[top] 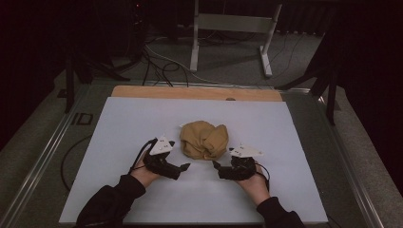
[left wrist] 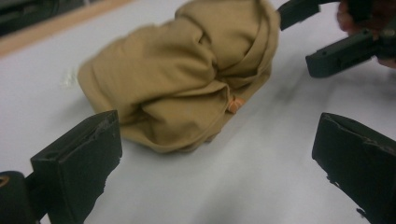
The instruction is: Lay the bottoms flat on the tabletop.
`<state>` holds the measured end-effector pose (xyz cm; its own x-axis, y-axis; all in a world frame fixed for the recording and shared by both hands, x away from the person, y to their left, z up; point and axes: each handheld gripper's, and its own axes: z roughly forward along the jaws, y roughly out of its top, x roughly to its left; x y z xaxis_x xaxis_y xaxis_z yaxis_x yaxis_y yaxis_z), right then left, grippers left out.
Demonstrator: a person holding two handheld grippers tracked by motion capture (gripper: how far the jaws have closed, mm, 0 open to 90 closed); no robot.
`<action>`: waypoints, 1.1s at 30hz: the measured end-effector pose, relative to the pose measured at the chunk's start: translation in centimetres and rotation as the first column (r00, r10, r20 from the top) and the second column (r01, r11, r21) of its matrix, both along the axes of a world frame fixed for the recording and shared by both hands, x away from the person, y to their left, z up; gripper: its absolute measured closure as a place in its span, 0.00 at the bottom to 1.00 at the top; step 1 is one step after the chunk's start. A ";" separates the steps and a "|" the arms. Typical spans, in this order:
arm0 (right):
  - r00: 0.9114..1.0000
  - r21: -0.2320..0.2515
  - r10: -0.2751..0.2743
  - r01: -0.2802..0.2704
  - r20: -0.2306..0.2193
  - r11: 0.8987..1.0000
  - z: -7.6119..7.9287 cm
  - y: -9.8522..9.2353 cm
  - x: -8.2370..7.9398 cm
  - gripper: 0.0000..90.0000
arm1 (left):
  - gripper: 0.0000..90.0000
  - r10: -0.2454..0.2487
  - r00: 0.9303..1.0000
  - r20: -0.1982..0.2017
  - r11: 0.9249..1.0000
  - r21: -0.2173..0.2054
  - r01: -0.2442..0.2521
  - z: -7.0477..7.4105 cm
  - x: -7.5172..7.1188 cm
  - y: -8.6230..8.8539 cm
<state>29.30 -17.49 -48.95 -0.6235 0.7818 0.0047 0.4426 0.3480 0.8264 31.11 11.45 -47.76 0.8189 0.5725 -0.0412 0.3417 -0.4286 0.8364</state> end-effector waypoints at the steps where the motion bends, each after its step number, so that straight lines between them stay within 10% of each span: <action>1: 1.000 -0.016 0.000 0.000 -0.001 1.000 -0.2 0.4 0.0 0.26 | 0.05 -0.005 1.000 0.018 0.998 0.056 0.004 -0.5 0.1 -1.0; 16: 0.997 -0.051 -0.063 0.062 -0.035 0.997 -0.5 0.6 1.0 0.66 | 0.56 -0.067 0.996 0.066 0.987 0.149 0.057 -2.6 1.5 -4.7; 33: 0.997 -0.066 -0.057 0.053 -0.060 0.996 -1.4 1.0 1.1 0.95 | 0.99 -0.019 0.997 0.076 0.977 0.211 0.002 -3.7 2.5 -6.3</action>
<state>30.37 -16.50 -50.37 -0.5795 0.8150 -0.0094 0.5121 0.3731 0.7737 33.63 5.13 -51.50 0.8209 0.5528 0.1431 0.2740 -0.6012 0.7506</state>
